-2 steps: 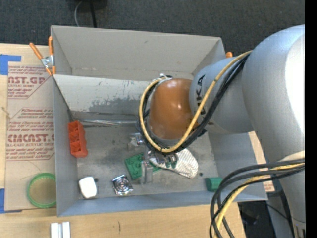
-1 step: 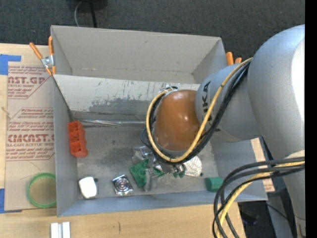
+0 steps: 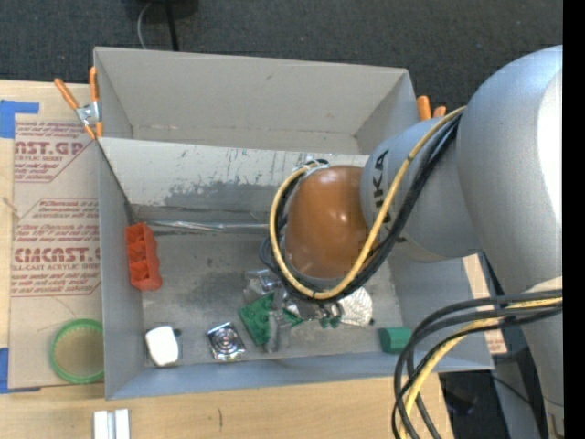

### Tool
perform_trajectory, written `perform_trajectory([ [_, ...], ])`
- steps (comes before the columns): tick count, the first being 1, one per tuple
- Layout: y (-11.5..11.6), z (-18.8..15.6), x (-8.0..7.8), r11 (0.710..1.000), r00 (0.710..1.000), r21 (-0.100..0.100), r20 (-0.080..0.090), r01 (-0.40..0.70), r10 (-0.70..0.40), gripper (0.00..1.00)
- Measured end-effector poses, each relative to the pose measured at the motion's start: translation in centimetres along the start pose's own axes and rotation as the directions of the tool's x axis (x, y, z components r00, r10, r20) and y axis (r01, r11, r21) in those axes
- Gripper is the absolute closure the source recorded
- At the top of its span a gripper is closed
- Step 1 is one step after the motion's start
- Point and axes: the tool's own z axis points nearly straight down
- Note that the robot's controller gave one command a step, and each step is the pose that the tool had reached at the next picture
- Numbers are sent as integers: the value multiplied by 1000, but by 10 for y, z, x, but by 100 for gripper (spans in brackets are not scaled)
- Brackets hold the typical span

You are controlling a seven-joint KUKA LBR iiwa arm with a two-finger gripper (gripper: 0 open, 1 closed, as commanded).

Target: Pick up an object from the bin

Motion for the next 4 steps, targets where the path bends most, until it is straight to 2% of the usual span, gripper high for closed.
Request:
perform_trajectory([
  [1, -9, 0, -4, 1000, 1000, -2, 1, -8, 8, 100],
  [2, -18, 0, -11, 997, 997, -3, 0, -76, 76, 100],
  [3, -23, -30, -11, 998, 998, -2, -3, -70, 70, 100],
  [4, -27, -88, -10, 998, 998, -3, -5, -56, 56, 100],
])
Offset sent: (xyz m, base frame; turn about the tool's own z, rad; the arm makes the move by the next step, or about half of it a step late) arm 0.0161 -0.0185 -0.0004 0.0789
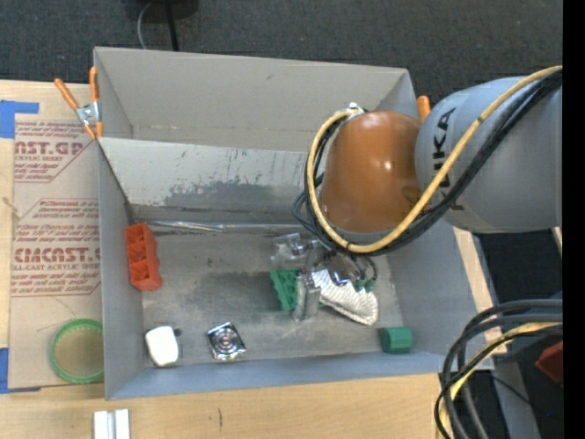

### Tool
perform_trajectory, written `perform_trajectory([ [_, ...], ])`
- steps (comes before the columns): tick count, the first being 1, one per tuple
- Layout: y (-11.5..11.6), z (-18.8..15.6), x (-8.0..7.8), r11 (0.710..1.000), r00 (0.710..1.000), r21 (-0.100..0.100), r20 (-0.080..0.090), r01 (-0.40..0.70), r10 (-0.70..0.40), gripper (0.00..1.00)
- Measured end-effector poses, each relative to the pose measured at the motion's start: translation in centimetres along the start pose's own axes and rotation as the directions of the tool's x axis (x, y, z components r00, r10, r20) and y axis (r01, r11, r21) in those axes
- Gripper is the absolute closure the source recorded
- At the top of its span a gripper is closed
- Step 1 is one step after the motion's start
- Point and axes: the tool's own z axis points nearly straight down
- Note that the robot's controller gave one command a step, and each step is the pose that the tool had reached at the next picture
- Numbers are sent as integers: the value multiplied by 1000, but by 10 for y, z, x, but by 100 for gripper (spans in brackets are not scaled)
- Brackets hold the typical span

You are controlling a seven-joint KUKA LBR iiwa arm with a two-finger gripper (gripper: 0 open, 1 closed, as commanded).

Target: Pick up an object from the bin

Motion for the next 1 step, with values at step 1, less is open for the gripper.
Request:
perform_trajectory([
  [1, -7, -61, 3, 1000, 1000, 0, 0, 15, -15, 100],
])
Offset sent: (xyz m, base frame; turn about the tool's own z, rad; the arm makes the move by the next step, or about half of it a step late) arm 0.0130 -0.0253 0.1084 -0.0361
